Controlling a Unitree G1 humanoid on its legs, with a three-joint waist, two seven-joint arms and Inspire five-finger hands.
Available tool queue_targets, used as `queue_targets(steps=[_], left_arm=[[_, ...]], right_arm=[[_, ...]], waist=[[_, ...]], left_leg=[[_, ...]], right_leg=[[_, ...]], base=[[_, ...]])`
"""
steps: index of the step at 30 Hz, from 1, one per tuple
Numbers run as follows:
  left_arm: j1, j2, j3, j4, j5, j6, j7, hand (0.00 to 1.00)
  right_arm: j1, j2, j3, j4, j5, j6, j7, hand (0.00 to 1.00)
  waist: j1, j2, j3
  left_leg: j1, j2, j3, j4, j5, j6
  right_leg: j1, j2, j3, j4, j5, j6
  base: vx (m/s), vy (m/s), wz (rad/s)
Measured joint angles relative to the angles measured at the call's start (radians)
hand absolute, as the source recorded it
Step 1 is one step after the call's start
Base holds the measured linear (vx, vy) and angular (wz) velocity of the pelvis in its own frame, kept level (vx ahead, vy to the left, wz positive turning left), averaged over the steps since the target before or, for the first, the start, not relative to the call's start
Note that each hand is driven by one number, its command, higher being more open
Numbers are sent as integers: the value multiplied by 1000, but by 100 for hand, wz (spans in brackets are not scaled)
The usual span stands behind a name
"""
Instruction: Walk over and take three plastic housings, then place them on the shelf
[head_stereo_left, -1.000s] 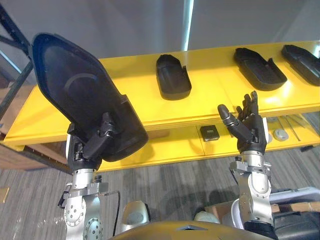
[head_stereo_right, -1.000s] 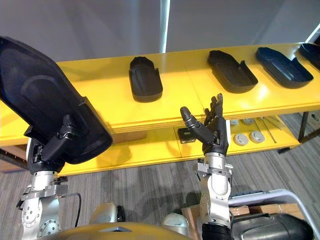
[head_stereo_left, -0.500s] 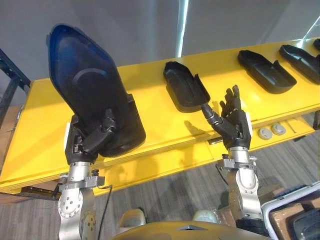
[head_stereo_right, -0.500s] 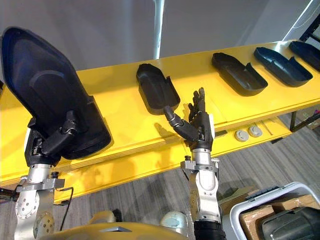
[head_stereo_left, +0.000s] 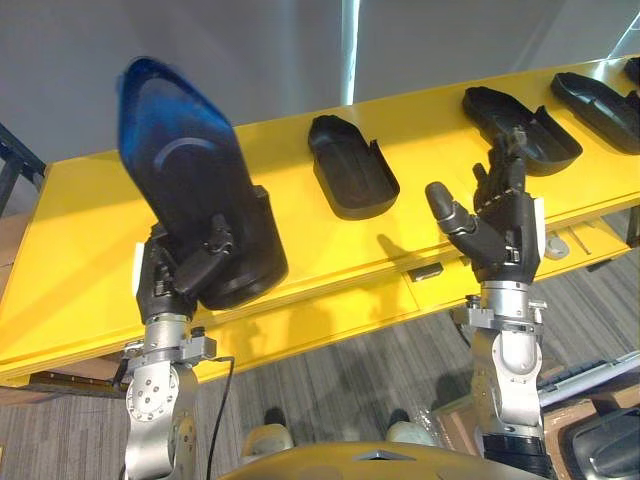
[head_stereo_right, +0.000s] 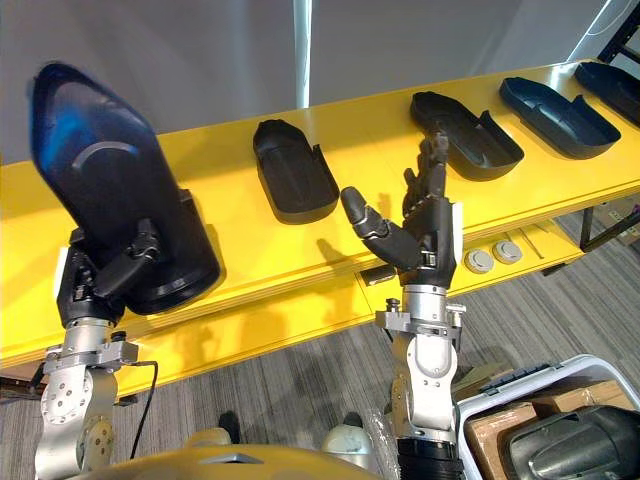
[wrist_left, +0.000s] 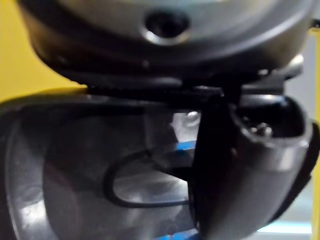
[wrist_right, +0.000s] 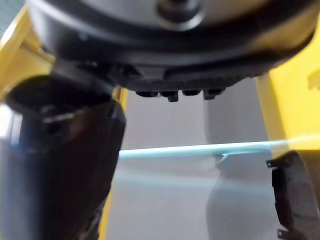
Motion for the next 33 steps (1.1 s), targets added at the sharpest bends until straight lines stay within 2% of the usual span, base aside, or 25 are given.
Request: queue_targets(steps=[6, 12, 19, 24, 28, 33], left_arm=[[-4, -10, 101, -1, 72, 70, 86, 0], [-75, 53, 183, 124, 64, 151, 130, 0], [-150, 69, 184, 245, -18, 160, 72, 0], [-209, 104, 182, 372, -204, 224, -6, 0], [-321, 146, 175, 556, -256, 225, -12, 0], [-387, 198, 172, 695, -280, 191, -27, 0]], right_arm=[[-5, -22, 67, -29, 0, 0, 34, 100], [-9, -36, 158, -29, 1, 0, 60, 100], [-11, -58, 189, -32, 9, 0, 113, 100], [-12, -78, 249, -32, 8, 1, 167, 100], [-57, -116, 284, -32, 8, 25, 179, 100], [-80, -123, 283, -33, 27, 49, 188, 100]], waist=[[15, 4, -9], [29, 17, -43], [27, 33, -63], [15, 51, -80], [12, 56, -85], [7, 67, -88]], left_leg=[[11, 4, -8, -38, 41, -10], [35, 4, -1, -55, 48, -11], [35, 3, 6, -55, 49, -10], [52, 2, 10, -79, 62, -10], [48, 3, 14, -80, 62, -10], [47, 1, 30, -81, 63, -10]], right_leg=[[-5, 7, -12, 1, 1, 1], [7, 7, -9, 0, 2, 1], [12, 8, -6, -18, 16, 6], [21, 9, -6, -19, 17, 7], [17, 9, -6, -23, 17, 7], [8, 8, 12, -31, 21, 13]], base=[[-17, -19, 4], [-5, 0, -2], [-24, 1, -3], [0, 0, 0], [-16, 0, -1], [-11, 5, -9]])
